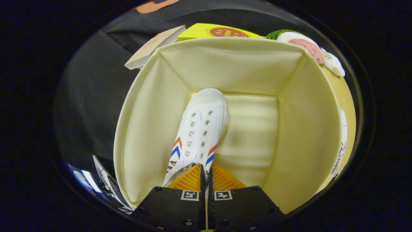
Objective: Open the storage box then place both shoes into the box .Put the left shoe in first, then the right shoe, with the right side of both shoes facing outward in a uniform manner.
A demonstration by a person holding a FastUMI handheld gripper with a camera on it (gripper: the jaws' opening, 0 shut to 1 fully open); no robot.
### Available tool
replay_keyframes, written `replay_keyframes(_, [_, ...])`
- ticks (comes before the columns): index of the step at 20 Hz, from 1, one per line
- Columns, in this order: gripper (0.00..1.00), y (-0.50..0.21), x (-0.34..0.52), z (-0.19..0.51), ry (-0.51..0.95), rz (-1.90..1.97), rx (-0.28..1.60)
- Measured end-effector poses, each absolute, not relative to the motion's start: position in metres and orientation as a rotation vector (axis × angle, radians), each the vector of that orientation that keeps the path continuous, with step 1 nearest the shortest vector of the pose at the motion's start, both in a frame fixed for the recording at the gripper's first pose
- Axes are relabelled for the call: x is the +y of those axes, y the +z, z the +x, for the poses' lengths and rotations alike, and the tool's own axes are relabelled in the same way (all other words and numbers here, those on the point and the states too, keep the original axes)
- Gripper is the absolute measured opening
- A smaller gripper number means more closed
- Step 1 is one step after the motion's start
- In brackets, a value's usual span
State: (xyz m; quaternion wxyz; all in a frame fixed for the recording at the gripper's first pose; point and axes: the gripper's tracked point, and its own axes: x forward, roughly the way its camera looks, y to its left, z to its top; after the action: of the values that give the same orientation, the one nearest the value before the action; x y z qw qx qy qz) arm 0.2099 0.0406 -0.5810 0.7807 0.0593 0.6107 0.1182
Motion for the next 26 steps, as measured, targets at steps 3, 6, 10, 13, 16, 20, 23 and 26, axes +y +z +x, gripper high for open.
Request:
replay_keyframes(3, [0.05,-0.551,0.045,0.201,0.335,0.170,1.317])
replay_keyframes(6, [0.40,-0.512,0.034,0.191,0.397,0.162,1.292])
replay_keyframes(10, [0.71,-0.459,0.002,0.176,0.462,0.128,1.235])
replay_keyframes(13, [0.94,-0.443,-0.044,0.176,0.416,0.102,1.209])
replay_keyframes(16, [0.95,-0.443,-0.092,0.175,0.378,0.087,1.211])
replay_keyframes(20, [0.95,-0.457,-0.165,0.178,0.325,0.061,1.210])
replay_keyframes(23, [0.95,-0.477,-0.230,0.186,0.250,0.002,1.206])
replay_keyframes(26, [0.95,-0.500,-0.293,0.198,0.148,-0.030,1.208])
